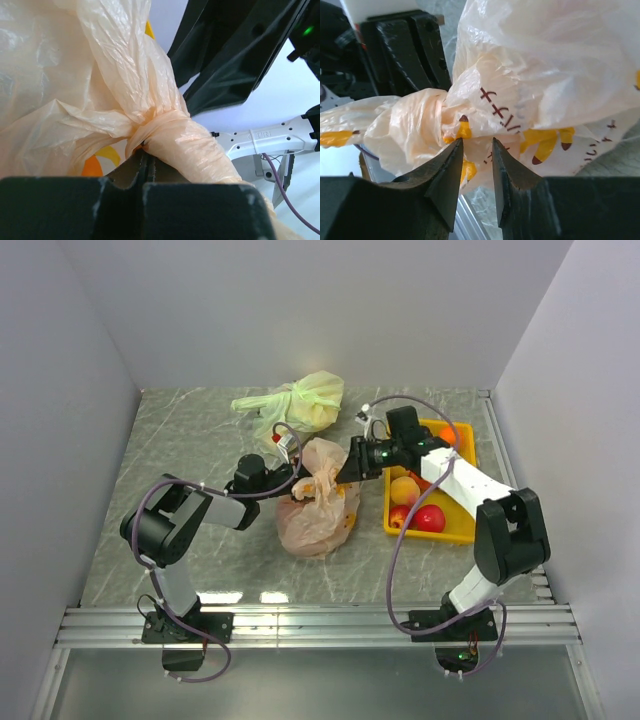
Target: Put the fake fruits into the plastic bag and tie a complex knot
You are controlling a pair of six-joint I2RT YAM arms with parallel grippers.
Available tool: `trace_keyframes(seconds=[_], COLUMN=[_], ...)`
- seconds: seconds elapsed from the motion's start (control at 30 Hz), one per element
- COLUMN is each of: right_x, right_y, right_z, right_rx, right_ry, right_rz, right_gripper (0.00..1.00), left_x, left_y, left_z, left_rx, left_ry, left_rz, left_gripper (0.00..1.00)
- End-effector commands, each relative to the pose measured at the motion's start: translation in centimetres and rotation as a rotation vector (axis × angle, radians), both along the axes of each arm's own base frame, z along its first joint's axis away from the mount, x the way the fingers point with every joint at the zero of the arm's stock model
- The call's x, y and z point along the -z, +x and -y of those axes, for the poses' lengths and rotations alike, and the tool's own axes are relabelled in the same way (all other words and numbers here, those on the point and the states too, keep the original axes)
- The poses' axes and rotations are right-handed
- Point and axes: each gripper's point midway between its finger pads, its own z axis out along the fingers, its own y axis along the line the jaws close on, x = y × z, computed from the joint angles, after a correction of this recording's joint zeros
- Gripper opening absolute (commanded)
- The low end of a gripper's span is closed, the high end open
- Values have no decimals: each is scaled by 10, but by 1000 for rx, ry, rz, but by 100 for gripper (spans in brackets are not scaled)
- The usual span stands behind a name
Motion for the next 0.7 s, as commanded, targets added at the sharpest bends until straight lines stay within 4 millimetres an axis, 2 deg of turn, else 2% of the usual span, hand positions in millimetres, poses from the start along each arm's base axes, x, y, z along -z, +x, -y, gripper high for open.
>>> trace_keyframes(seconds=[0.0,0.13,0.17,0.2,0.3,0.4,0.43,0.47,0.53,0.57,0.67], right_x=[9,35,38,43,56,60,54,51,32,17,-6], right_y=[-13,-42,-44,-48,-47,-36,-27,-27,-18,-21,-32], right_z=[-14,-19,-22,-23,-25,-24,-22,-18,-9,-4,4], right_rx=[-62,-125,-135,-144,-146,-147,-144,-146,-152,-154,-172], right_ry=[-44,-67,-66,-72,-79,-98,-95,-97,-80,-69,-56], right_rz=[23,-41,-39,-50,-79,-68,-39,-48,12,37,94], right_gripper=[37,45,51,53,59,62,63,64,65,65,69], left_x=[-26,-38,-41,-44,-50,-51,-49,-49,-43,-44,-41], left_y=[-5,-2,-1,0,2,0,-1,-1,-1,-2,-4], left_z=[3,4,5,6,7,7,7,6,3,3,1], left_rx=[30,32,31,30,30,41,44,42,33,33,36], left_ry=[-63,-107,-117,-125,-141,-147,-142,-139,-126,-124,-118], left_rz=[94,102,110,105,112,112,107,109,105,111,106], left_gripper=[0,0,0,0,0,0,0,0,0,0,0])
